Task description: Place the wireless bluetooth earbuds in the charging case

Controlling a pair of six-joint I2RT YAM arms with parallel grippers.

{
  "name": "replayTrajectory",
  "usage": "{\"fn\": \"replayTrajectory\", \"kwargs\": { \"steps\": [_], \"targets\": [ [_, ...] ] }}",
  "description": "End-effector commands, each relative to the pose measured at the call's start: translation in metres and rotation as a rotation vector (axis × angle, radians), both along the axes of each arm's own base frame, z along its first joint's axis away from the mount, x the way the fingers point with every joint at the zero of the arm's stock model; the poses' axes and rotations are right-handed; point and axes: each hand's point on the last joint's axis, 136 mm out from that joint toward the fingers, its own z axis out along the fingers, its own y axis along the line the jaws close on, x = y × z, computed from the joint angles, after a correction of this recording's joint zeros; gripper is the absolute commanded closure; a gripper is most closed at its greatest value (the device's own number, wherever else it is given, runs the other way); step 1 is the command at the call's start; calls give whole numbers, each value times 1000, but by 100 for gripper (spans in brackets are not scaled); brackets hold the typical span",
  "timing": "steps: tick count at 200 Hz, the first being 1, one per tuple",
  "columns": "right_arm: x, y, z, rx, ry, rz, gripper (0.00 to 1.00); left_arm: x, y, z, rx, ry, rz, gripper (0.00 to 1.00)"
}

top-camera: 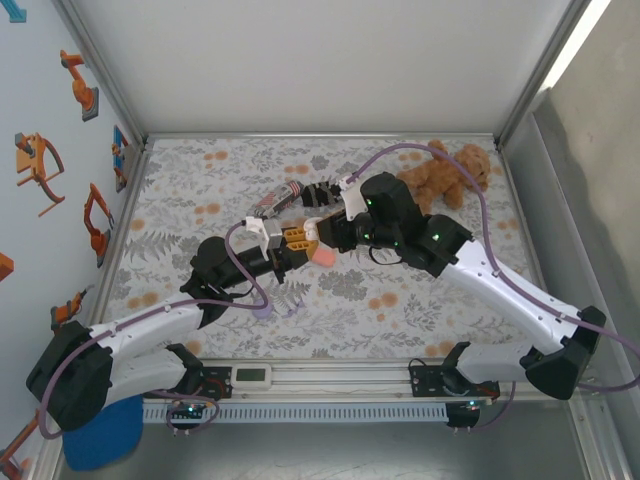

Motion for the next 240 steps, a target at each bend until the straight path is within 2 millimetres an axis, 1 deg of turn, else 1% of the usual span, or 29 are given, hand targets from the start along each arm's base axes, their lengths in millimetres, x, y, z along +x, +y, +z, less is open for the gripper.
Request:
{"fn": "replayTrajectory", "kwargs": {
  "steps": [1,34,81,119,146,172,215,240],
  "targets": [
    [-4,4,5,-5,0,24,71,-8,3,19,-44,-50,-14,100],
    [-2,3,17,11,-29,22,60,-9,5,19,-43,-53,-9,100],
    [0,-2,36,25,-87,9,54,-11,6,20,-44,-55,-10,100],
    [2,-9,42,21,-125,-13,46,-13,8,21,-45,-59,-11,100],
    [6,-16,46,33,-162,-54,39,-13,9,22,-47,-62,-7,100],
    [12,-21,48,56,-200,-89,30,-14,10,22,-48,-59,-6,100],
    [21,-30,49,97,-244,-151,18,-15,12,21,-55,-58,-3,100],
    [25,-42,48,125,-257,-199,1,-16,13,22,-56,-61,0,100]
  ]
}}
